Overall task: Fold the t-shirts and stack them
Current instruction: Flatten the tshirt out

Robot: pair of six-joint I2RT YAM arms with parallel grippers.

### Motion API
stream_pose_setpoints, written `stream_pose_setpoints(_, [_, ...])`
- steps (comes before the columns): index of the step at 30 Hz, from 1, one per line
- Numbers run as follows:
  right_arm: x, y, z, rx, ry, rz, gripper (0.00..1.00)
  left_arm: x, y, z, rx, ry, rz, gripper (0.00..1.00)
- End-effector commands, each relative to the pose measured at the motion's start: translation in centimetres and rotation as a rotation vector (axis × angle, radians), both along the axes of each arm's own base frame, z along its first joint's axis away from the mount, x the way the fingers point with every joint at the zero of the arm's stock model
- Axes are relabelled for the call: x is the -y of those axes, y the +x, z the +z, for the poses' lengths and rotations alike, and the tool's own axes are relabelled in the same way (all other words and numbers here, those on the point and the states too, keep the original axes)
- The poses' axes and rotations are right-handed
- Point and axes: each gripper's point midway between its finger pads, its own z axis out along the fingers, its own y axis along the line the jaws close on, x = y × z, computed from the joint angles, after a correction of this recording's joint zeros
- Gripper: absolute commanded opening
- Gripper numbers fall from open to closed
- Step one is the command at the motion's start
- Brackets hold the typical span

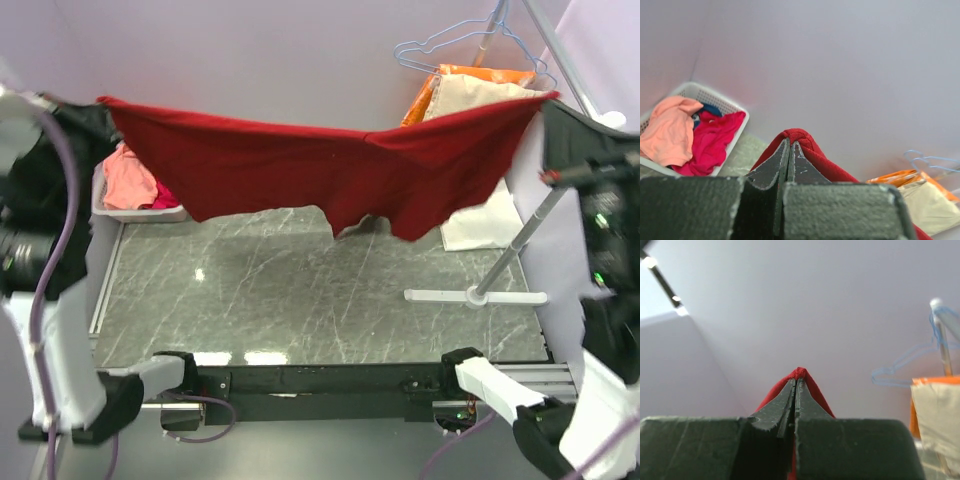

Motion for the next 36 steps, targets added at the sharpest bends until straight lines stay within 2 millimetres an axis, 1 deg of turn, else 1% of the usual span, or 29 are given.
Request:
stream_pose_setpoints(1, [0.0,-1.8,2.3,0.114,-0.005,0.017,0.0,-1.3,-1.9,1.0,0.061,0.009,0.06,0.01])
stream_pose_setpoints(3, [-0.2,-1.5,2.7,0.127,-0.004,0.02,0.0,-1.3,-2.0,1.6,0.085,0.008,0.061,0.01])
stream_pose_setpoints(5, [-0.4,-0.7,2.7,0.124,-0.005,0.023,0.0,-1.3,-1.0,1.4,0.073,0.012,0.065,0.01])
stream_pose_setpoints(6, [-0.6,0.4,2.6,0.116,-0.004,0.021,0.0,-1.3,-0.4,1.2,0.067,0.012,0.069,0.01])
stream_pose_setpoints(8, [-0.9,2.4,2.0,0.084,-0.003,0.014,0.0,-1.3,2.1,0.1,0.028,0.017,0.075,0.01])
stream_pose_setpoints(9, [-1.2,4.5,1.4,0.05,-0.005,0.005,0.0,-1.2,3.3,-0.5,0.009,0.013,0.077,0.01])
stream_pose_setpoints(11, [-1.6,7.3,0.2,-0.001,0.0,-0.006,0.0,-1.0,6.8,-2.5,-0.058,0.012,0.078,0.01])
stream_pose_setpoints(12, [-2.1,10.0,-1.2,-0.049,-0.006,-0.013,0.0,-0.9,8.1,-3.3,-0.079,0.012,0.077,0.01])
stream_pose_setpoints(13, [-2.2,11.5,-2.0,-0.08,-0.002,-0.024,0.0,-0.7,10.5,-5.0,-0.125,0.011,0.076,0.01])
stream_pose_setpoints(14, [-2.4,12.8,-2.7,-0.103,-0.002,-0.028,0.0,-0.6,11.6,-5.6,-0.138,0.011,0.073,0.01])
stream_pose_setpoints(15, [-3.0,15.6,-4.5,-0.155,-0.014,-0.031,0.0,-0.4,12.8,-6.3,-0.151,0.006,0.07,0.01])
stream_pose_setpoints(16, [-3.1,16.9,-5.1,-0.176,-0.012,-0.043,0.0,-0.2,15.1,-8.0,-0.191,0.006,0.064,0.01])
stream_pose_setpoints(17, [-3.2,18.2,-5.8,-0.194,-0.016,-0.048,0.0,0.0,16.3,-8.6,-0.2,0.005,0.061,0.01])
stream_pose_setpoints(18, [-3.7,20.8,-7.7,-0.248,-0.027,-0.056,0.0,0.2,17.4,-9.3,-0.214,-0.001,0.057,0.01])
stream_pose_setpoints(19, [-3.8,21.4,-7.4,-0.248,-0.025,-0.064,0.0,0.5,19.6,-10.5,-0.239,-0.002,0.047,0.01])
stream_pose_setpoints(20, [-3.8,22.5,-7.8,-0.264,-0.026,-0.074,0.0,0.6,20.6,-11.0,-0.25,-0.001,0.042,0.01])
stream_pose_setpoints(21, [-4.2,24.5,-9.5,-0.311,-0.041,-0.082,0.0,0.8,21.4,-11.5,-0.265,0.001,0.036,0.01])
stream_pose_setpoints(22, [-4.2,24.7,-8.6,-0.294,-0.043,-0.083,0.0,1.2,23.1,-11.8,-0.267,0.0,0.023,0.01])
stream_pose_setpoints(23, [-4.1,25.3,-8.6,-0.297,-0.045,-0.094,0.0,1.3,23.8,-11.8,-0.264,-0.001,0.016,0.01])
stream_pose_setpoints(24, [-4.4,26.5,-9.5,-0.324,-0.059,-0.095,0.0,1.5,25.1,-13.1,-0.291,0.004,0.01,0.01])
stream_pose_setpoints(25, [-4.3,26.3,-8.4,-0.302,-0.058,-0.095,0.0,1.6,25.2,-11.4,-0.248,0.003,0.005,0.01])
stream_pose_setpoints(27, [-4.5,26.6,-8.3,-0.302,-0.063,-0.095,0.0,1.6,25.4,-10.5,-0.212,-0.001,0.003,0.01])
stream_pose_setpoints(28, [-4.4,26.3,-7.9,-0.292,-0.061,-0.097,0.0,1.6,25.3,-10.7,-0.215,-0.001,0.002,0.01])
stream_pose_setpoints(30, [-4.1,25.1,-6.7,-0.259,-0.054,-0.098,0.0,1.7,24.2,-10.2,-0.2,-0.001,-0.011,0.01])
stream_pose_setpoints(31, [-4.1,25.0,-7.1,-0.266,-0.058,-0.097,0.0,1.7,24.0,-9.3,-0.162,-0.003,-0.012,0.01])
stream_pose_setpoints(33, [-3.5,22.6,-5.5,-0.217,-0.049,-0.097,0.0,1.6,22.0,-8.1,-0.132,0.003,-0.013,0.01])
stream_pose_setpoints(34, [-3.4,22.3,-6.2,-0.232,-0.054,-0.099,0.0,1.5,21.3,-7.5,-0.118,0.003,-0.013,0.01])
stream_pose_setpoints(35, [-2.9,20.2,-4.9,-0.196,-0.046,-0.098,0.0,1.4,20.6,-7.1,-0.113,0.009,-0.01,0.01])
stream_pose_setpoints(36, [-2.9,19.8,-5.6,-0.204,-0.053,-0.096,0.0,1.2,19.2,-6.1,-0.099,0.012,-0.005,0.01])
